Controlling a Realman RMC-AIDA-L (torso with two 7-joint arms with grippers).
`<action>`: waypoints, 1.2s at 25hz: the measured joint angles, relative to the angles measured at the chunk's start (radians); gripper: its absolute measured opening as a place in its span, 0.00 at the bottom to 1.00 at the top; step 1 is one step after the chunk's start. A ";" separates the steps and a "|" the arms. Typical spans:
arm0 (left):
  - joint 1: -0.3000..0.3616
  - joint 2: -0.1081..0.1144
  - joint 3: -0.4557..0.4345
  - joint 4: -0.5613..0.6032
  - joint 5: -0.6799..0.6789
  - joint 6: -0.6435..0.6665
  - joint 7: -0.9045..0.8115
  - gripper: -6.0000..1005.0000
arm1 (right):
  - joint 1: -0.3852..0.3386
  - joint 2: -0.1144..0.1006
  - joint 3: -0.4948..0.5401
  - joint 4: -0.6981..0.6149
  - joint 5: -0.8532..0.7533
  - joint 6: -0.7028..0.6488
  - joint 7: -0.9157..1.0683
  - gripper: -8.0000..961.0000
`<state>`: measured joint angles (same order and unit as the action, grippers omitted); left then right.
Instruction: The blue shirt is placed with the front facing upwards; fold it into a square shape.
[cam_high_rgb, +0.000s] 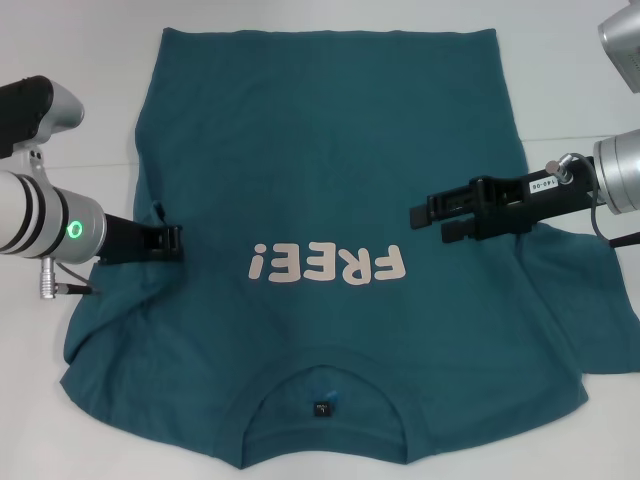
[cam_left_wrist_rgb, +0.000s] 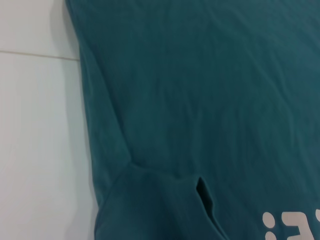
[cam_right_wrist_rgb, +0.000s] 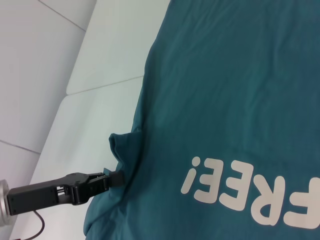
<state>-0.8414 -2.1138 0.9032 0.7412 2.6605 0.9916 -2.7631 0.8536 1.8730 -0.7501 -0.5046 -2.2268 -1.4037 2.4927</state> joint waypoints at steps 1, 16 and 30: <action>-0.001 0.000 0.000 -0.001 0.000 -0.004 0.000 0.01 | 0.000 0.000 0.000 0.000 0.000 0.000 0.000 0.76; 0.030 0.000 -0.013 0.031 -0.037 0.020 0.000 0.32 | -0.006 -0.002 0.000 0.000 0.001 0.006 0.000 0.75; 0.181 0.042 -0.036 0.127 -0.307 0.251 0.098 0.53 | 0.002 -0.002 0.000 0.000 0.000 0.012 0.000 0.75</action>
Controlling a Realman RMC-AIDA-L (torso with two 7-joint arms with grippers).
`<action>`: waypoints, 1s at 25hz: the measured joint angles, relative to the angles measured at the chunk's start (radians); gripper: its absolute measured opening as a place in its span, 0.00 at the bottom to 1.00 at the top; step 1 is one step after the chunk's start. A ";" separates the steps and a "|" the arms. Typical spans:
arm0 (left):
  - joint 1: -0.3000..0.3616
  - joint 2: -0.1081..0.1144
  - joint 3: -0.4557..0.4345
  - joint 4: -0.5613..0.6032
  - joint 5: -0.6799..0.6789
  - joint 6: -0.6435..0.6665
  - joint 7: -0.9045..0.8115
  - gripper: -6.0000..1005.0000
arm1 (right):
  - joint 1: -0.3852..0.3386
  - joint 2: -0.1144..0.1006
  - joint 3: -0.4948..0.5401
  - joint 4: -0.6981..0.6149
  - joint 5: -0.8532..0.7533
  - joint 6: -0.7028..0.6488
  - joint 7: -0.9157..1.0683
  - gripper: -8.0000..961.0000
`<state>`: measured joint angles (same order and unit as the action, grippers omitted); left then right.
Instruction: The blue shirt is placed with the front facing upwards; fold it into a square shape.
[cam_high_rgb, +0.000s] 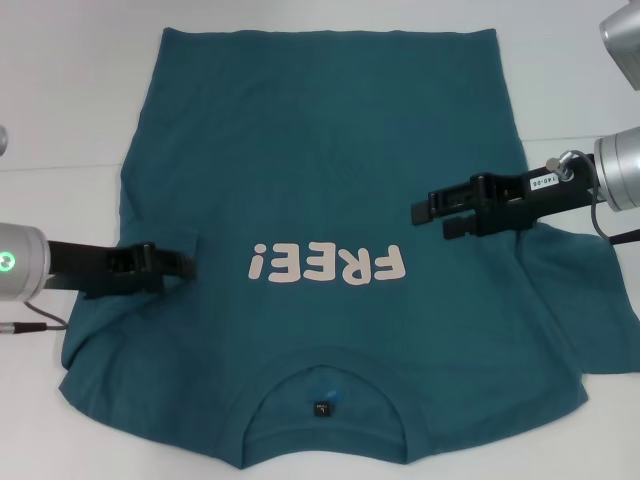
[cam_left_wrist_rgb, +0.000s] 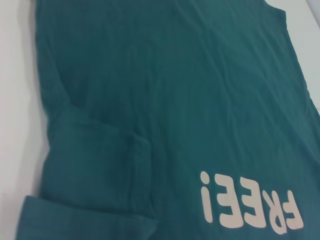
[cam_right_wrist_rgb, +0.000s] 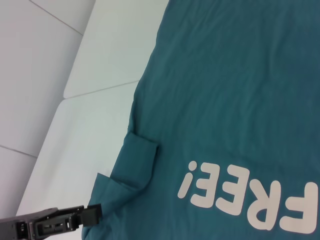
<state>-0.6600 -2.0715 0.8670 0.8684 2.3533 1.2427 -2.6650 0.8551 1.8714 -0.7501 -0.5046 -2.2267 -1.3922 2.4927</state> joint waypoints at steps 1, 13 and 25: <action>0.003 0.000 -0.002 0.004 0.000 -0.002 -0.001 0.53 | 0.000 0.000 0.000 0.000 0.000 0.000 0.000 0.75; 0.067 0.038 -0.104 -0.011 0.013 -0.147 0.002 0.53 | -0.011 0.002 0.000 0.000 0.001 -0.001 0.000 0.74; 0.050 0.061 -0.095 -0.152 0.031 -0.245 0.050 0.52 | -0.013 0.000 0.000 0.000 0.001 -0.001 0.000 0.74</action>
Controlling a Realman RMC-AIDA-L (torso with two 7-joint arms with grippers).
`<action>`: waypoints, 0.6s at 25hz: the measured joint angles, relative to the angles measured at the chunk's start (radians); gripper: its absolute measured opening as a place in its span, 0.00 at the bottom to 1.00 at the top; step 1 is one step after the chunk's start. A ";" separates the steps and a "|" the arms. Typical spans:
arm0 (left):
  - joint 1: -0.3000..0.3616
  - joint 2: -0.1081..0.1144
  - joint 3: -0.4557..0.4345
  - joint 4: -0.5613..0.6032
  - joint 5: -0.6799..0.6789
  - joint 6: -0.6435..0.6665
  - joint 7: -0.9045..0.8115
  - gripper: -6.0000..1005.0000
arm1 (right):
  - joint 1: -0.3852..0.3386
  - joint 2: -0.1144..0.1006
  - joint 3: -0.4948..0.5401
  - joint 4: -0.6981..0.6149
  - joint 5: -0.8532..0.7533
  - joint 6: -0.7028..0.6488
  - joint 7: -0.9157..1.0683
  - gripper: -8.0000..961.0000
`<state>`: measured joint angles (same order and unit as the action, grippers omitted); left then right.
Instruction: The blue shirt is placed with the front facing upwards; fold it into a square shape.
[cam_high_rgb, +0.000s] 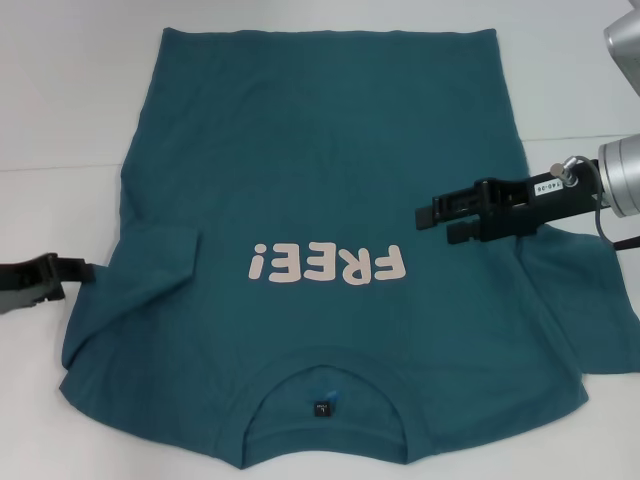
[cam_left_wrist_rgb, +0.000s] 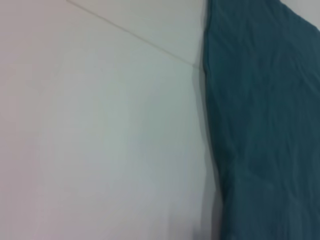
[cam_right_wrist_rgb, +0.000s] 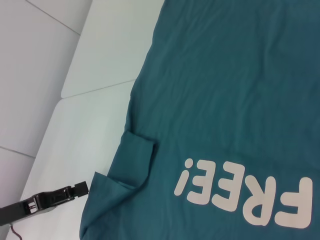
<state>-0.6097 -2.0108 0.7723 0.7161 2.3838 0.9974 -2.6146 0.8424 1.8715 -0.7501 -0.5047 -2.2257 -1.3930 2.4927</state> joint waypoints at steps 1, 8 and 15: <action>-0.004 0.000 0.000 -0.014 0.000 -0.004 0.007 0.52 | 0.000 0.000 0.000 0.000 0.000 0.000 0.000 0.74; -0.006 0.000 0.001 -0.029 0.002 -0.005 0.025 0.49 | -0.001 0.000 0.000 0.000 0.000 0.000 0.000 0.74; -0.016 -0.003 0.014 -0.026 0.002 0.027 0.051 0.45 | -0.003 -0.002 0.000 0.000 0.000 0.000 0.000 0.74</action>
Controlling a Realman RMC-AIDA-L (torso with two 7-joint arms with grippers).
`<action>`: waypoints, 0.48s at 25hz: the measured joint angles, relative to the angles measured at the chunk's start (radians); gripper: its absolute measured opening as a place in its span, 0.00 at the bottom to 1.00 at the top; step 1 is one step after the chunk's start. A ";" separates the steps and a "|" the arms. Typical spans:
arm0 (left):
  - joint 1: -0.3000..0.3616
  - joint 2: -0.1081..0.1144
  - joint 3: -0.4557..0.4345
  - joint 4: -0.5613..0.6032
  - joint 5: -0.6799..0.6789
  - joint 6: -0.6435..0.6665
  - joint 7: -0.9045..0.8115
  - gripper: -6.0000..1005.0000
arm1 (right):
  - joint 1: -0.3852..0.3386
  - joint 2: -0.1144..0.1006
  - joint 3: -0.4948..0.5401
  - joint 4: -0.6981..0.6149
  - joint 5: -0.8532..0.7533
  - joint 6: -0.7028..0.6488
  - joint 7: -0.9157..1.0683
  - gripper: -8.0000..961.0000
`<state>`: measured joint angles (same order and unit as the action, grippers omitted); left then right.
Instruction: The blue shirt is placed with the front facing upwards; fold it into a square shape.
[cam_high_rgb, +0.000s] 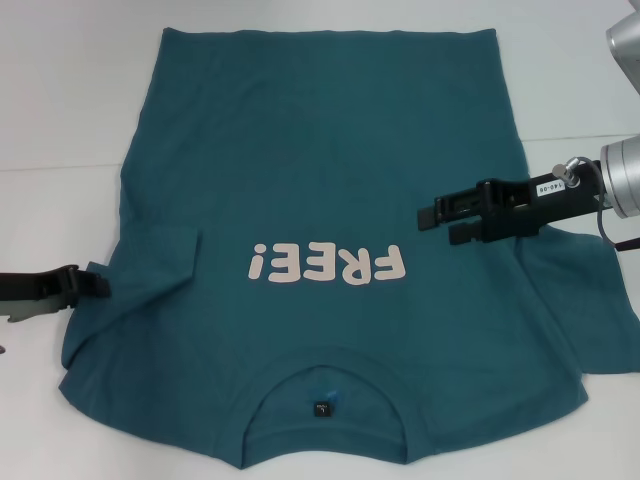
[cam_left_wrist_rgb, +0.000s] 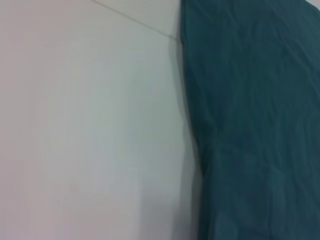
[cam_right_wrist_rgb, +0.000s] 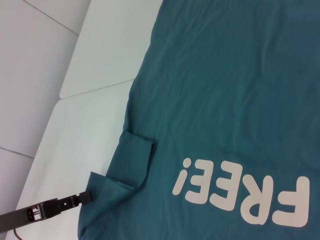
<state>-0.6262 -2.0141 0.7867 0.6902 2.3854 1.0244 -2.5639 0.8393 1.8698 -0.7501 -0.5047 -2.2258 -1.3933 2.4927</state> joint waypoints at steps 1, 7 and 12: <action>-0.001 -0.002 0.000 0.004 -0.001 0.001 0.001 0.44 | 0.000 0.000 0.000 0.000 0.000 0.000 0.000 0.73; -0.002 -0.003 0.002 0.009 -0.001 0.006 0.001 0.34 | 0.000 0.000 0.000 0.000 0.000 0.000 0.000 0.73; 0.009 -0.003 0.002 0.035 -0.002 0.036 0.003 0.15 | 0.000 0.000 0.000 0.000 0.000 0.001 0.000 0.73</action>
<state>-0.6169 -2.0173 0.7884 0.7249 2.3833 1.0601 -2.5614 0.8390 1.8698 -0.7501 -0.5047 -2.2258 -1.3922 2.4927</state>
